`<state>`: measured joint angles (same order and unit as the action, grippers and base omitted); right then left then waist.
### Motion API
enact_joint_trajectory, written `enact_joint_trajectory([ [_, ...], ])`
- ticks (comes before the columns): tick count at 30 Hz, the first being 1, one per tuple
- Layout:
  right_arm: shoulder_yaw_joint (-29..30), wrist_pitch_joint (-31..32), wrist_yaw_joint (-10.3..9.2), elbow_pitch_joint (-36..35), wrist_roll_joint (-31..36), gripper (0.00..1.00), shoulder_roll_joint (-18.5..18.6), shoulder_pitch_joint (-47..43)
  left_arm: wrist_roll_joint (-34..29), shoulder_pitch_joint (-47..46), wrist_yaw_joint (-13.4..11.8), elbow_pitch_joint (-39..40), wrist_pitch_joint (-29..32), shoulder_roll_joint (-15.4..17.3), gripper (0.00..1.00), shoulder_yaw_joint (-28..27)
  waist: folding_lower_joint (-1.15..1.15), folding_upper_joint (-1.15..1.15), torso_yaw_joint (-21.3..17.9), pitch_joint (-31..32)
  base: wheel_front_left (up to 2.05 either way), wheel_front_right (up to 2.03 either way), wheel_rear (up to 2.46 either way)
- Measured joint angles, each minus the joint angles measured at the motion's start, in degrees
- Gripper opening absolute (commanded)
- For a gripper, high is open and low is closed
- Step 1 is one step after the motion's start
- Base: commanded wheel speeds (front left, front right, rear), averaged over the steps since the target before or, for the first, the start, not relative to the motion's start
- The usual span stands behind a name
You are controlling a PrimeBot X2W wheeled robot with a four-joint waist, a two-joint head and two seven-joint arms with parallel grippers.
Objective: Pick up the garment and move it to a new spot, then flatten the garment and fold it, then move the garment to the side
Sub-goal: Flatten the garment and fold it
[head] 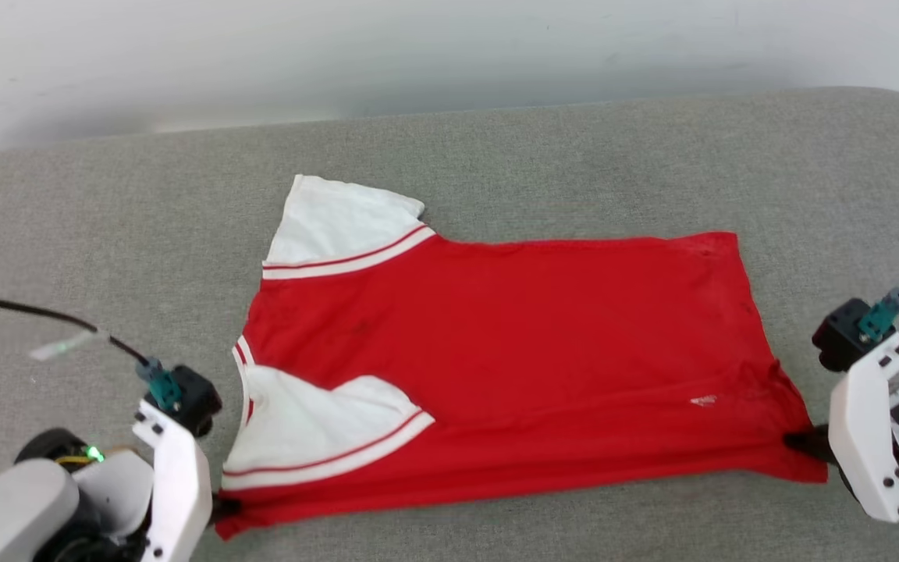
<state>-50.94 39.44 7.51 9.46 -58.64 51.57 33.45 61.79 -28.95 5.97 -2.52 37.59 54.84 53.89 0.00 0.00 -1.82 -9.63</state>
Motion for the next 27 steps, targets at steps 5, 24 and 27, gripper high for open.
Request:
enact_joint_trajectory([
  [5,0.74,0.44,0.01,1.33,-0.69,0.0,0.63,-2.63,0.41,2.91,-1.43,1.89,-0.53,-0.03,0.0,1.25,0.0,0.0,-0.05,-0.53,0.0,0.0,0.0],
  [24,12.92,-26.39,0.0,4.5,13.21,1.0,-6.87,-2.24,-4.12,-2.89,-4.08,0.42,-9.93,1.03,1.0,-5.19,0.0,0.0,-0.85,0.63,0.0,0.0,0.0],
  [27,19.03,-35.19,-0.01,4.68,19.14,1.0,-10.62,-2.03,-6.02,-5.53,-5.48,-0.23,-12.91,0.78,1.0,-7.31,0.0,0.0,-1.51,0.08,0.0,0.0,0.0],
])
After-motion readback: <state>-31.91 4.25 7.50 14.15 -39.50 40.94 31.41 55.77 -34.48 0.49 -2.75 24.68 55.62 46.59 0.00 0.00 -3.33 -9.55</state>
